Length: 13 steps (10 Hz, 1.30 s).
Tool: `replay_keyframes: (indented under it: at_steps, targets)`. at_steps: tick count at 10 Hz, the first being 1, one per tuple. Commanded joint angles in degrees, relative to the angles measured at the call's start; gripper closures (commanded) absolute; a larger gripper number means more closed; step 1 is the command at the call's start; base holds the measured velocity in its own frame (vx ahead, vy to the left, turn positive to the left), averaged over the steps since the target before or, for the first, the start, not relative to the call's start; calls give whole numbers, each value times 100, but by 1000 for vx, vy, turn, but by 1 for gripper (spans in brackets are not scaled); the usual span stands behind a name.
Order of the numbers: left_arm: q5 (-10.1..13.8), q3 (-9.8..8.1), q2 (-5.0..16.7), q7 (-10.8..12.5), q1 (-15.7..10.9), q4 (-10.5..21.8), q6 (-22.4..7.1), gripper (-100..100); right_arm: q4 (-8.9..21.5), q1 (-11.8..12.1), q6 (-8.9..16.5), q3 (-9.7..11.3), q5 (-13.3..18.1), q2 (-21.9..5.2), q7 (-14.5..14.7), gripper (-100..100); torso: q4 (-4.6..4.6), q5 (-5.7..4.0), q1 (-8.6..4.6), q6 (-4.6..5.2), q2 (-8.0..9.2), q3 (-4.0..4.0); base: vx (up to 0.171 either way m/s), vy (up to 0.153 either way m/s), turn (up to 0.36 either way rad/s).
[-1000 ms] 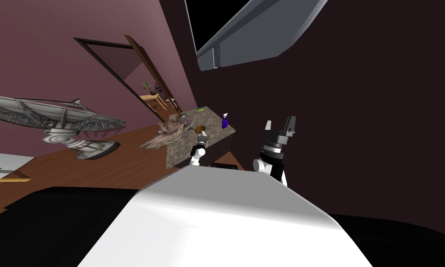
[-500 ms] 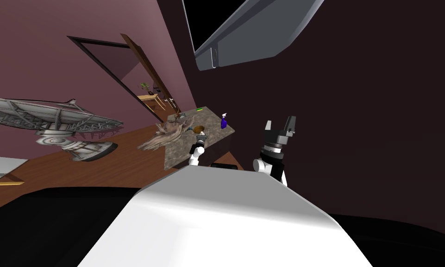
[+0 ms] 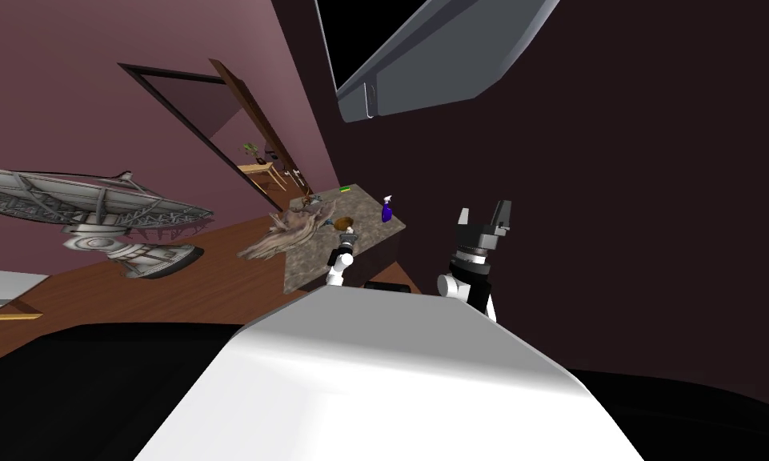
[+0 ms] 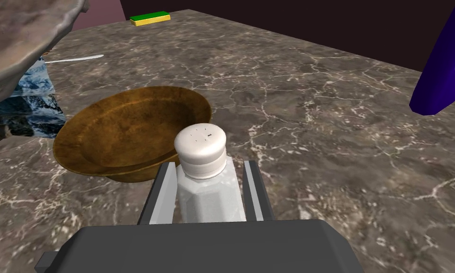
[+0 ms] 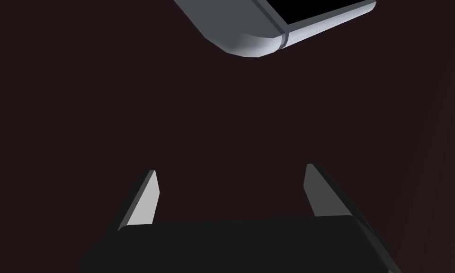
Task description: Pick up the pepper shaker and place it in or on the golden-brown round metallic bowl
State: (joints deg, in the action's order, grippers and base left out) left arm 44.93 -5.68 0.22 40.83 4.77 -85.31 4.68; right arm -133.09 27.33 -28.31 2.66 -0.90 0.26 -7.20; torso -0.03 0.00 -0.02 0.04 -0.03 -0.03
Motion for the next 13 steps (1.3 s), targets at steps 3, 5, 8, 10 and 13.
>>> replay_keyframes:
  at_steps: [3,5,8,10,13]
  targets:
    - [-47,103,-108,-44,185,-186,5,100,0,0,0,0,0,0,0,0,-5,5,9,-5,11,3,-9,20,34]
    - [-51,113,26,-36,238,-207,-46,100,0,0,0,0,0,0,0,0,-5,4,4,-3,5,0,-54,-25,-21]
    - [-56,30,364,30,283,-306,-205,100,1,-3,1,1,0,1,0,0,-45,26,-32,-15,111,30,-218,-93,-60]
    - [-69,-140,605,135,313,-479,-433,100,1,-4,1,1,0,1,0,0,-53,32,-16,-14,122,31,-244,-40,-139]
    - [-102,-442,758,312,347,-767,-791,100,1,-3,1,1,0,0,0,0,-52,33,3,-9,120,32,-221,-25,-176]
